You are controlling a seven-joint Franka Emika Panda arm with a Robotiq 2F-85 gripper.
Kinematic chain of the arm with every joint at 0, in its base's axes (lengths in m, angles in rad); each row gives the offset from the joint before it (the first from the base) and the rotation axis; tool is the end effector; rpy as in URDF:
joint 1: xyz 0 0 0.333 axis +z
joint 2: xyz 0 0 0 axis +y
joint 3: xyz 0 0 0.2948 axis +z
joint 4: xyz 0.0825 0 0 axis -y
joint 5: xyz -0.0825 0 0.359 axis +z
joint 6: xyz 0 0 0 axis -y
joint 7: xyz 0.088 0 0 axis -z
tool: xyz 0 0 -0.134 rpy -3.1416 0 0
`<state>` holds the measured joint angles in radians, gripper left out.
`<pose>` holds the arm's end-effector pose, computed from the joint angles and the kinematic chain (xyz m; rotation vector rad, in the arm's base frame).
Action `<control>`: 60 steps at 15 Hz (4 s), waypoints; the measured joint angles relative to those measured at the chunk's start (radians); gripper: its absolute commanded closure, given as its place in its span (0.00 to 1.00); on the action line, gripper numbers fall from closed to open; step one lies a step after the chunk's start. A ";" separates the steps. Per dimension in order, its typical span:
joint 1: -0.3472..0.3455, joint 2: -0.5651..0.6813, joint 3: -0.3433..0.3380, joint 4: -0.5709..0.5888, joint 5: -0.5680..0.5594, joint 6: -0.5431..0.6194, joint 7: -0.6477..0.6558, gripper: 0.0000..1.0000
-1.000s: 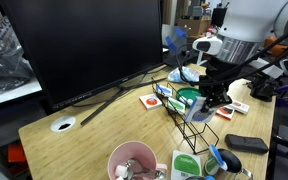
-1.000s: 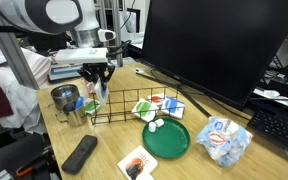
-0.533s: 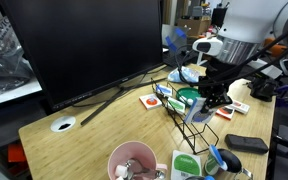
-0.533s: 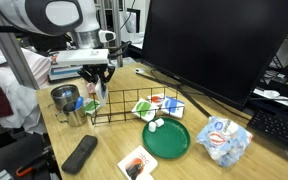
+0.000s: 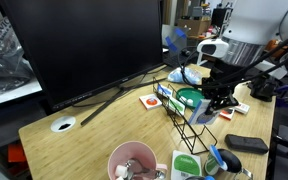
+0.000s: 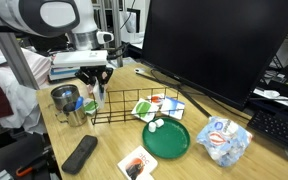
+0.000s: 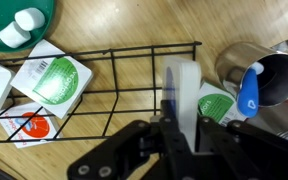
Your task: Put the book on the black rack
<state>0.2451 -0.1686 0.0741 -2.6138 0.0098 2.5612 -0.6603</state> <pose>0.4070 0.1335 0.2919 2.7508 1.4519 0.1756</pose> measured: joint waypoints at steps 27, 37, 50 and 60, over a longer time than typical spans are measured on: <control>0.031 0.112 0.003 -0.018 0.035 0.040 -0.001 0.96; 0.008 0.211 0.034 0.039 0.047 0.037 -0.123 0.96; -0.072 0.283 0.061 0.126 0.046 -0.020 -0.236 0.11; -0.086 0.122 0.062 0.148 0.048 -0.030 -0.128 0.00</control>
<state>0.1592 -0.0463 0.1365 -2.4653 0.0579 2.5314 -0.7881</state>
